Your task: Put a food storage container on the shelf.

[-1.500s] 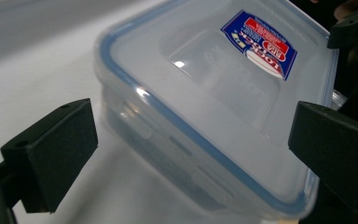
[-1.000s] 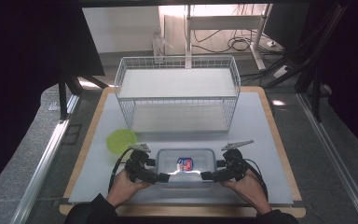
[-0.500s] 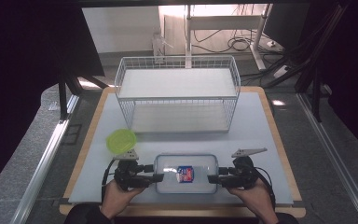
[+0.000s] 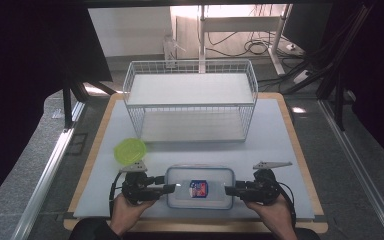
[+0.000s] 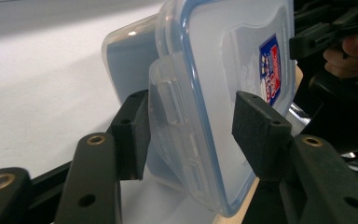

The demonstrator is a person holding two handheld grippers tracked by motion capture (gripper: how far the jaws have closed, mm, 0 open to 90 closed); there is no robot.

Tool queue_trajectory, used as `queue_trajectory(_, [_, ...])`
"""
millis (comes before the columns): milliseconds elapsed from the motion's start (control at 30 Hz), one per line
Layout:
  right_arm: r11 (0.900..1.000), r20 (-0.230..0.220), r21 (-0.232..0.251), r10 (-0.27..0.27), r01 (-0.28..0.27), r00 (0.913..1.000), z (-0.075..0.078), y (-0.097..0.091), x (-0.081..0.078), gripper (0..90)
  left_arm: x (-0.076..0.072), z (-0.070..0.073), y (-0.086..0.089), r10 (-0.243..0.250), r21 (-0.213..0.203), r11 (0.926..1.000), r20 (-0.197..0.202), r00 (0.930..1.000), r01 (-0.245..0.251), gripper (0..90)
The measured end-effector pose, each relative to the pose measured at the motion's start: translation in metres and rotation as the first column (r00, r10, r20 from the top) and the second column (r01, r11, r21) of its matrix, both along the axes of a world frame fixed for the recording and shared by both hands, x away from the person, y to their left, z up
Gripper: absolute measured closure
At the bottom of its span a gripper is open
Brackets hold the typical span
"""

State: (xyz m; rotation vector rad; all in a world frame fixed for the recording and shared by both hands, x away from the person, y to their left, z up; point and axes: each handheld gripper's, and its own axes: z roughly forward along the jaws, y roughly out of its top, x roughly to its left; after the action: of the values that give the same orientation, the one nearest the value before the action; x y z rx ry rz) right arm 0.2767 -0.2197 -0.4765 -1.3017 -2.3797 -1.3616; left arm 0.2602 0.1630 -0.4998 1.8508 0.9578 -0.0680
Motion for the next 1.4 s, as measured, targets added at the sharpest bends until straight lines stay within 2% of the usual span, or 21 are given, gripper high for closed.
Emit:
queue_trajectory(167, [0.9997,0.036,0.003,-0.024,0.024,0.999,0.003,0.002,-0.001,51.6,0.004,0.004,0.0,0.006,-0.007,1.0,0.01,0.9999,-0.005,49.3])
queue_trajectory(333, [0.9988,0.051,0.034,-0.037,0.035,0.998,0.012,0.002,0.003,51.6,0.008,0.017,0.002,0.011,-0.007,0.9999,0.045,0.9989,-0.011,49.3])
queue_trajectory(467, [0.9986,0.084,0.04,-0.038,0.034,0.9958,0.024,0.004,0.008,51.6,0.013,0.029,0.003,0.021,-0.006,0.9998,0.064,0.9978,-0.02,49.2])
queue_trajectory(600, [0.999,0.118,0.035,-0.033,0.029,0.9925,0.037,0.006,0.017,51.6,0.02,0.042,0.005,0.032,-0.003,0.9995,0.081,0.9962,-0.031,49.2])
queue_trajectory(967, [0.9985,0.158,0.05,-0.028,0.021,0.987,0.065,0.01,0.041,51.4,0.039,0.071,0.008,0.051,-0.006,0.9987,0.117,0.9919,-0.051,49.2])
queue_trajectory(1400, [0.9974,0.182,0.069,-0.032,0.02,0.9827,0.097,0.02,0.068,51.2,0.061,0.104,0.017,0.071,-0.02,0.9975,0.152,0.9859,-0.068,49.3])
